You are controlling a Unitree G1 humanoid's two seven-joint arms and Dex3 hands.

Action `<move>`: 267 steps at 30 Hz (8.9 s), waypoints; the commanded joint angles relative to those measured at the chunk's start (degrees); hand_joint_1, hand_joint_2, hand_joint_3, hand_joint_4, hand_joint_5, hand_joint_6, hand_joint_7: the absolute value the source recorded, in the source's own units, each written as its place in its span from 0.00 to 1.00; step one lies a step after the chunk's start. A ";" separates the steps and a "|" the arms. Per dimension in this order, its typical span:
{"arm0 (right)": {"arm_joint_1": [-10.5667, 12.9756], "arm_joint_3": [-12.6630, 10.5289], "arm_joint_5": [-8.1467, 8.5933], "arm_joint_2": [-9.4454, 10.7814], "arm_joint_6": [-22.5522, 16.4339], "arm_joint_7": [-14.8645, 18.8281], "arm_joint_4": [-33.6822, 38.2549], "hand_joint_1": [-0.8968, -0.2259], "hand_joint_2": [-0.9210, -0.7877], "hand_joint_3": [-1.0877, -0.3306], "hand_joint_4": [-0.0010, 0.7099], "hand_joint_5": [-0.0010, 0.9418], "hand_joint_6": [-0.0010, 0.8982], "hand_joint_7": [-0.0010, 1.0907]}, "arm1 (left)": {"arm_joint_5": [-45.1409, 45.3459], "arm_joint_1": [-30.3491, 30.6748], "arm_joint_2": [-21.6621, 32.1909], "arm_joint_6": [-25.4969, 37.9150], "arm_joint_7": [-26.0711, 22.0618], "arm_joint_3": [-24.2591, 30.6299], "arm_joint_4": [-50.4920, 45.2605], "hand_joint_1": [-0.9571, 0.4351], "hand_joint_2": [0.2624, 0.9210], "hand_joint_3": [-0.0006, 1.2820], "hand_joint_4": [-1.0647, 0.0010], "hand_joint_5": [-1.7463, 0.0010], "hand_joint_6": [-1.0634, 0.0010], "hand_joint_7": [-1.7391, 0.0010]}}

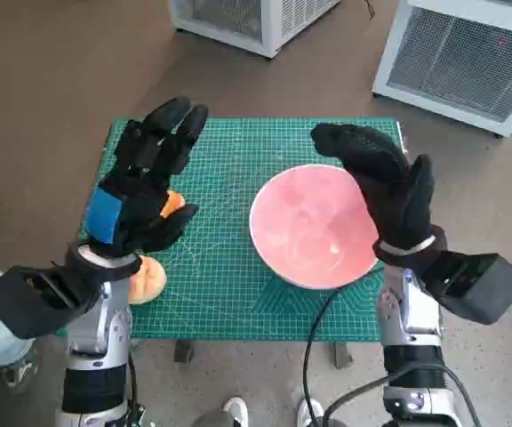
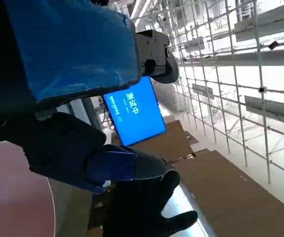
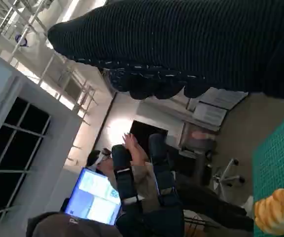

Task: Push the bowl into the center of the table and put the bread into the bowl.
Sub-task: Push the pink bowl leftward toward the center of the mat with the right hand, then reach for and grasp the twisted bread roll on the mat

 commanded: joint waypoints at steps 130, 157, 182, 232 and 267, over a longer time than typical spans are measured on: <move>-19.87 -21.69 -5.00 6.28 11.93 -21.55 52.26 0.47 0.00 0.18 0.21 0.01 0.09 0.50 | 1.20 12.46 3.84 5.85 5.24 4.39 -15.73 0.26 1.00 0.25 0.77 1.00 0.96 0.66; -23.09 -20.77 -6.17 7.90 14.51 -20.76 52.15 0.46 0.00 0.20 0.24 0.00 0.18 0.40 | 4.35 16.19 3.77 4.72 9.09 4.48 -18.40 0.26 1.00 0.27 0.77 1.00 0.98 0.65; -20.02 -11.80 -11.71 2.64 -12.17 -6.36 43.78 0.33 0.00 0.34 0.30 0.02 0.07 0.55 | 1.87 10.05 3.41 6.38 8.53 3.37 -14.31 0.25 1.00 0.25 0.77 1.00 0.98 0.65; -8.29 -2.97 -2.81 1.51 -12.73 4.03 17.03 0.25 0.00 0.39 0.27 0.00 0.00 0.59 | 25.45 -2.16 26.58 16.15 -0.15 2.02 -10.00 0.48 0.75 0.02 0.87 1.00 0.85 0.82; -8.66 -3.34 -0.85 1.96 -11.32 4.85 18.23 0.25 0.00 0.40 0.27 0.00 0.00 0.59 | 46.70 -18.31 28.81 37.70 -5.05 -21.84 15.95 0.75 0.73 0.01 0.84 1.00 0.67 0.98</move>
